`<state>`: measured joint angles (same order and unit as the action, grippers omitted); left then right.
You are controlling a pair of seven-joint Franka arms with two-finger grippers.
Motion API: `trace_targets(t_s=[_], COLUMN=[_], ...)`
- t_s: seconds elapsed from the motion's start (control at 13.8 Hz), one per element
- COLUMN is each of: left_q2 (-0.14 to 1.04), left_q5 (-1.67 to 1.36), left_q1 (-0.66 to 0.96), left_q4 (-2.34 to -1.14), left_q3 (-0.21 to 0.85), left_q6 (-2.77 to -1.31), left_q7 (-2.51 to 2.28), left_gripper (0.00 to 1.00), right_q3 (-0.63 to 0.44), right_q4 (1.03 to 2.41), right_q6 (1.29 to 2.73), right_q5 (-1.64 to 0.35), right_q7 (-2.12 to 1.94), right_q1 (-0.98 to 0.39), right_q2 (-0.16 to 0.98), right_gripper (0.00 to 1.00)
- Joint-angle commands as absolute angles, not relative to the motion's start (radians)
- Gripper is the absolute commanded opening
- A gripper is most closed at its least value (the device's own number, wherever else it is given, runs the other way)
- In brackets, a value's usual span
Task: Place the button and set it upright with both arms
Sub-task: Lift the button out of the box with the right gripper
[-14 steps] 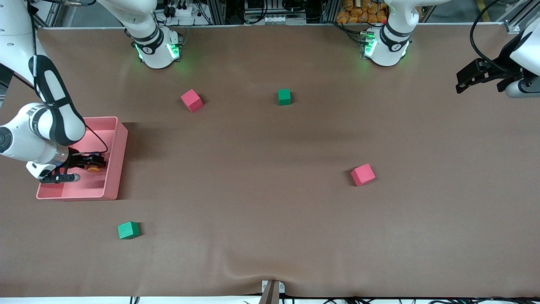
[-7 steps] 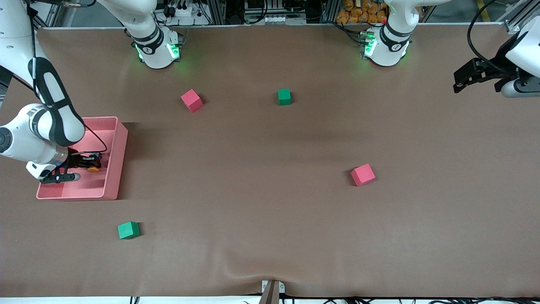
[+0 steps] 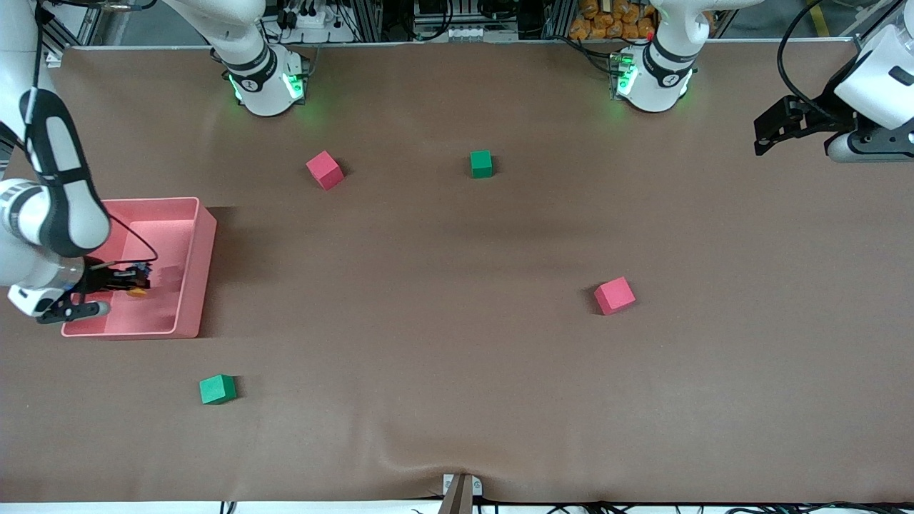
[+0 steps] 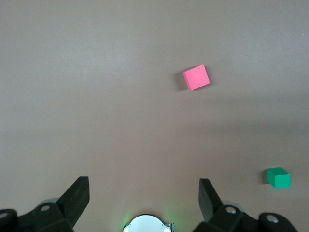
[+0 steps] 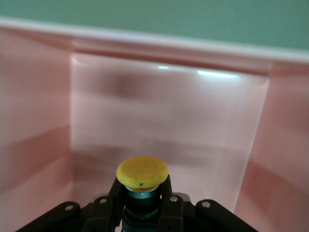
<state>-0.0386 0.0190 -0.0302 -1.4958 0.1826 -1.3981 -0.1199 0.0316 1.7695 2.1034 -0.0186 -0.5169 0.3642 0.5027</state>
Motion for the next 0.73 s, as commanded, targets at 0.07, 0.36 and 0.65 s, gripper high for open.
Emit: trace_targets(t_s=[0.07, 0.36, 0.65], left_q2=[-0.037, -0.026, -0.026], left_q5=[0.009, 0.015, 0.021], left_q1=[-0.034, -0.031, -0.029], left_q4=[-1.485, -1.485, -1.482], left_q3=[0.187, 0.187, 0.187], left_q6=[-1.385, -1.385, -1.387], left_q7=[-0.124, -0.117, -0.107], left_gripper=[1.0, 1.0, 1.0], right_q3=[0.035, 0.04, 0.04], right_q4=[1.547, 1.402, 1.376], right_q6=[1.831, 1.665, 1.706], right_q5=[-0.031, -0.043, -0.121], right_q7=[-0.48, -0.2, 0.108], right_q1=[0.278, 0.1, -0.128], right_q2=[0.502, 0.505, 0.549], right_gripper=[0.0, 0.0, 0.0])
